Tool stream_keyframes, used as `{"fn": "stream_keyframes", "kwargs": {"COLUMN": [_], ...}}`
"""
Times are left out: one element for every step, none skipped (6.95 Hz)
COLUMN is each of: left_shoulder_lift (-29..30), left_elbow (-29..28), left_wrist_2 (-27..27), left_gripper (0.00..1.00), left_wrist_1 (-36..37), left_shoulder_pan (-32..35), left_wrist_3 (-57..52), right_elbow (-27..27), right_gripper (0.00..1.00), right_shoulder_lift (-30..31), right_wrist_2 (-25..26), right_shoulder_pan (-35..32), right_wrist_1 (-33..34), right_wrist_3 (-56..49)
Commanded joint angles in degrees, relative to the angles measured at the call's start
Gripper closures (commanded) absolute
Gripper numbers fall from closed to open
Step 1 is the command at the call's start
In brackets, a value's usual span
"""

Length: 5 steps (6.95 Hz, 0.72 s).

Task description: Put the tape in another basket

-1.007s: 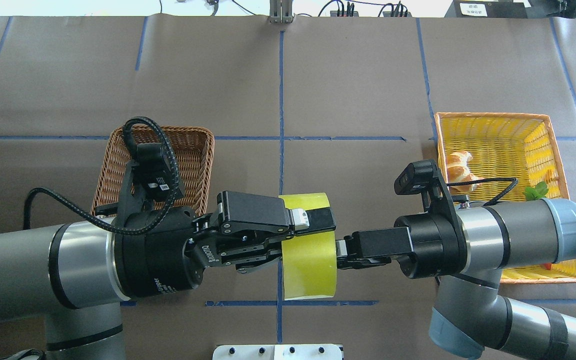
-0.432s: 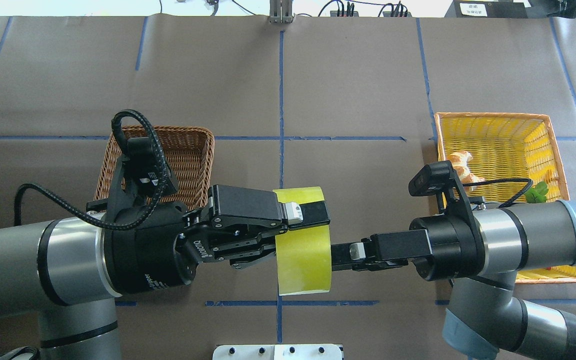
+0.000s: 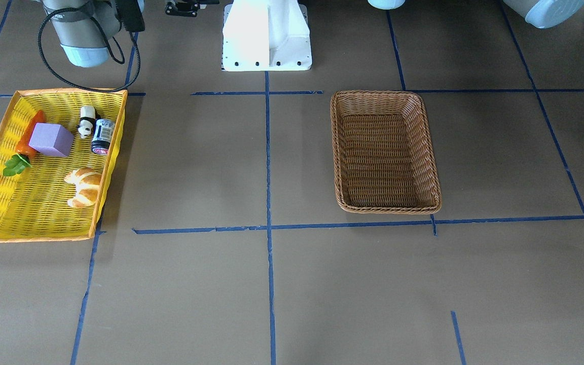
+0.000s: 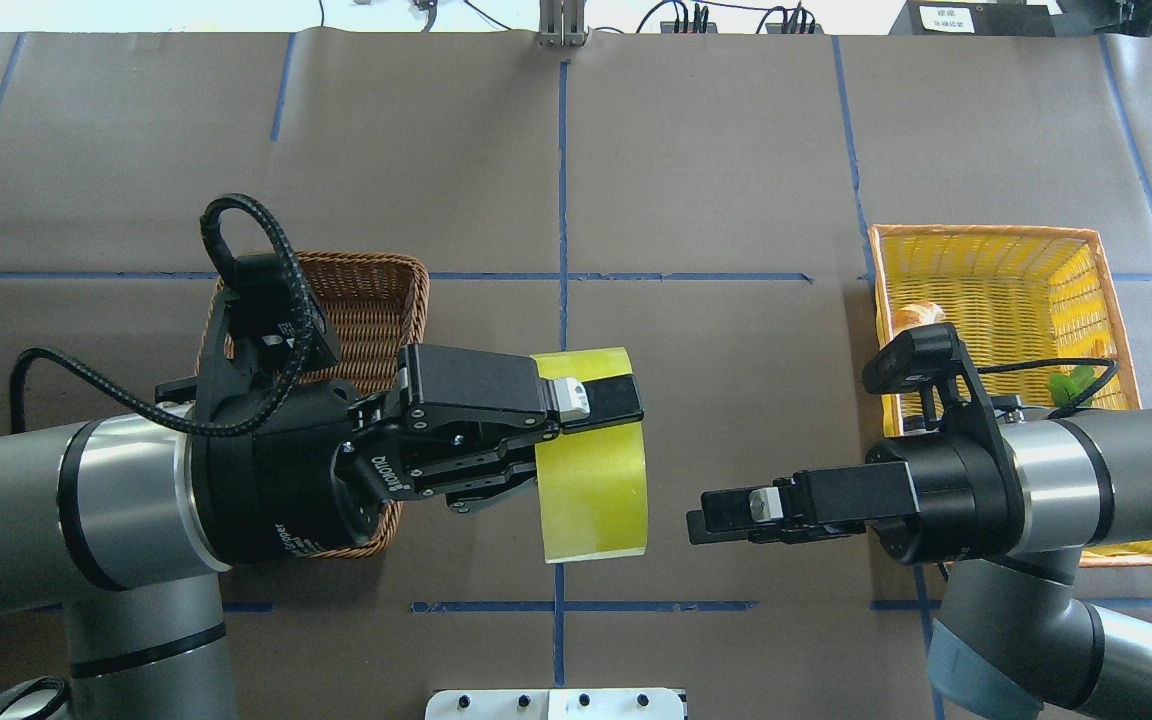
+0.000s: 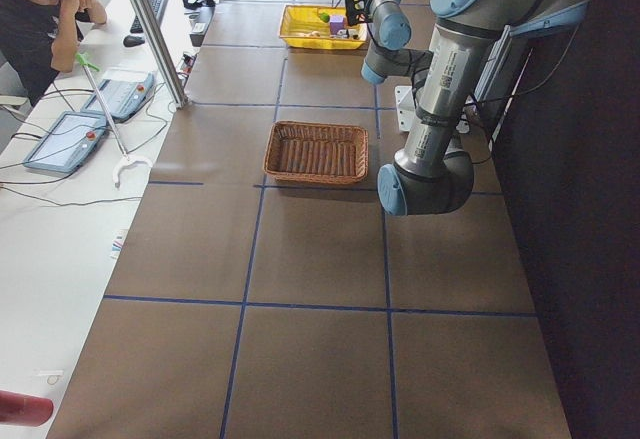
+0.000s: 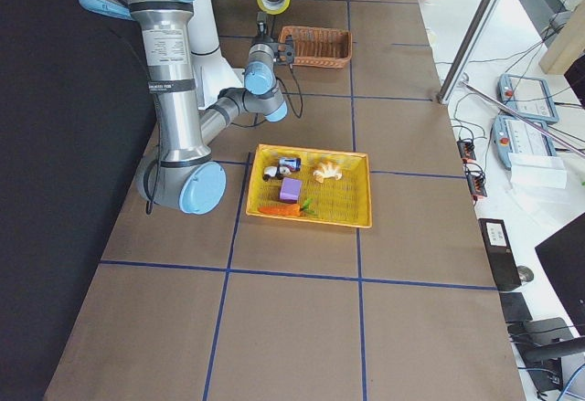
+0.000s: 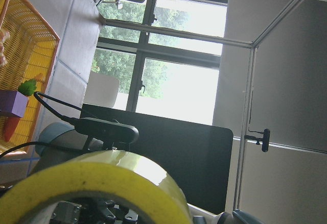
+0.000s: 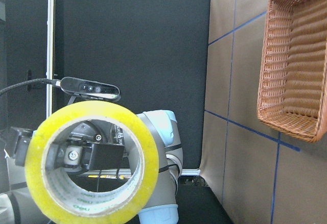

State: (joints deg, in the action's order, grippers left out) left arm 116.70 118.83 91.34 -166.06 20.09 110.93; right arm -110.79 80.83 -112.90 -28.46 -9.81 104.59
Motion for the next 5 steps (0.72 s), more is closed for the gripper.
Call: {"fn": "stream_keyframes", "kwargs": {"left_shoulder_lift": [-0.7, -0.7, -0.6, -0.7, -0.7], "left_elbow": [-0.5, -0.4, -0.4, -0.5, -0.5], "left_wrist_2": [0.3, 0.6, 3.6, 6.2, 6.7], "left_gripper": [1.0, 1.0, 1.0, 1.0, 1.0], "left_wrist_1": [5.7, 12.9, 18.8, 24.0, 30.4], "left_shoulder_pan": [3.0, 5.1, 6.9, 8.2, 10.0], "left_wrist_3": [-0.2, -0.3, -3.2, -9.5, -12.4], "right_elbow": [-0.3, -0.3, -0.5, -0.5, -0.6], "right_gripper": [0.0, 0.0, 0.0, 0.0, 0.0], "right_shoulder_lift": [0.9, 0.6, -0.7, -1.4, -1.4], "right_wrist_2": [-0.7, -4.0, -8.3, -11.9, -12.4], "right_shoulder_pan": [-4.7, -8.7, -13.2, -16.3, -17.2], "right_wrist_1": [10.9, 19.5, 27.6, 35.9, 44.4], "right_wrist_3": [-0.1, -0.3, -0.4, -3.9, -9.9]}}
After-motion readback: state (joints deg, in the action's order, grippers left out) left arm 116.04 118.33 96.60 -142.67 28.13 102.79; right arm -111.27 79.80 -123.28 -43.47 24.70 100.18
